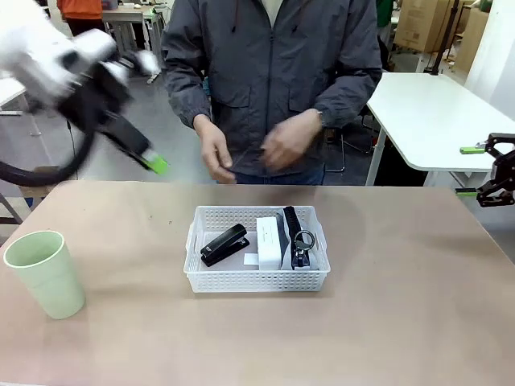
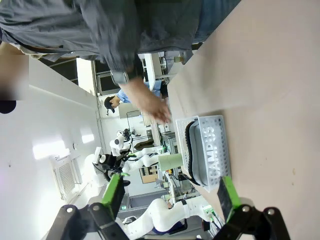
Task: Efficiently arrange items inside the basket to fit them all.
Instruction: Pick up the Stapler and place it inside the Organizing basket.
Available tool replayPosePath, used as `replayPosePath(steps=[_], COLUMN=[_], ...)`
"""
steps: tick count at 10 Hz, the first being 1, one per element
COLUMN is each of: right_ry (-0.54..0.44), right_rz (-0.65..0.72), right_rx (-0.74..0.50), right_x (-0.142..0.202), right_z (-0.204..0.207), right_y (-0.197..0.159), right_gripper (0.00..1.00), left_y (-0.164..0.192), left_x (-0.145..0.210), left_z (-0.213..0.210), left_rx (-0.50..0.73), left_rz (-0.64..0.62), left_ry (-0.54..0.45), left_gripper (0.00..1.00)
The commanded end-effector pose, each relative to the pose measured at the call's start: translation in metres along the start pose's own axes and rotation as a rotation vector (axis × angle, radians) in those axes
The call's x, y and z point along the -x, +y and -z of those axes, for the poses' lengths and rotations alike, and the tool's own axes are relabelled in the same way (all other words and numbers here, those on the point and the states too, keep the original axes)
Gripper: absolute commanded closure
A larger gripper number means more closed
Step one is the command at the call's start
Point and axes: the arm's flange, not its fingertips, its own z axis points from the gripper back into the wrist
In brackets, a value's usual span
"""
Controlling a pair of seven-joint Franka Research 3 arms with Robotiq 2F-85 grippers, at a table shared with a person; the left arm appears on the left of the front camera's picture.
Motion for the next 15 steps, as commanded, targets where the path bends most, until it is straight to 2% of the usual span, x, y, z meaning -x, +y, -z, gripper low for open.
replayPosePath(steps=[1, 2, 3, 4, 5, 6, 7, 8, 9, 10, 15], right_ry=[0.012, 0.012, 0.012, 0.012, 0.012, 0.012, 0.012, 0.012, 0.012, 0.012, 0.012], right_rz=[-0.021, -0.021, -0.021, -0.021, -0.021, -0.021, -0.021, -0.021, -0.021, -0.021, -0.021], right_rx=[0.004, 0.004, 0.004, 0.004, 0.004, 0.004, 0.004, 0.004, 0.004, 0.004, 0.004], right_x=[0.000, 0.000, 0.000, 0.000, 0.000, 0.000, 0.000, 0.000, 0.000, 0.000, 0.000], right_z=[-0.003, -0.003, -0.003, -0.003, -0.003, -0.003, -0.003, -0.003, -0.003, -0.003, -0.003], right_y=[0.002, 0.002, 0.002, 0.002, 0.002, 0.002, 0.002, 0.002, 0.002, 0.002, 0.002], right_gripper=[0.00, 0.00, 0.00, 0.00, 0.00, 0.00, 0.00, 0.00, 0.00, 0.00, 0.00], left_y=[0.045, 0.059, 0.069, 0.083, 0.100, 0.121, 0.136, 0.150, 0.159, 0.133, 0.133], left_x=[0.067, 0.103, 0.142, 0.189, 0.223, 0.248, 0.264, 0.273, 0.271, 0.284, 0.284], left_z=[-0.055, -0.069, -0.081, -0.088, -0.087, -0.083, -0.079, -0.073, -0.062, -0.078, -0.078], left_rx=[0.089, 0.126, 0.128, 0.136, 0.160, 0.199, 0.272, 0.302, 0.325, 0.238, 0.238], left_rz=[-0.234, -0.311, -0.323, -0.342, -0.416, -0.567, -0.547, -0.600, -0.626, -0.636, -0.636], left_ry=[-0.223, -0.313, -0.436, -0.617, -0.726, -0.831, -0.903, -0.952, -0.901, -0.898, -0.898], left_gripper=[0.00, 0.00, 0.00, 0.00, 0.00, 0.00, 0.00, 0.00, 0.00, 0.00, 0.00])
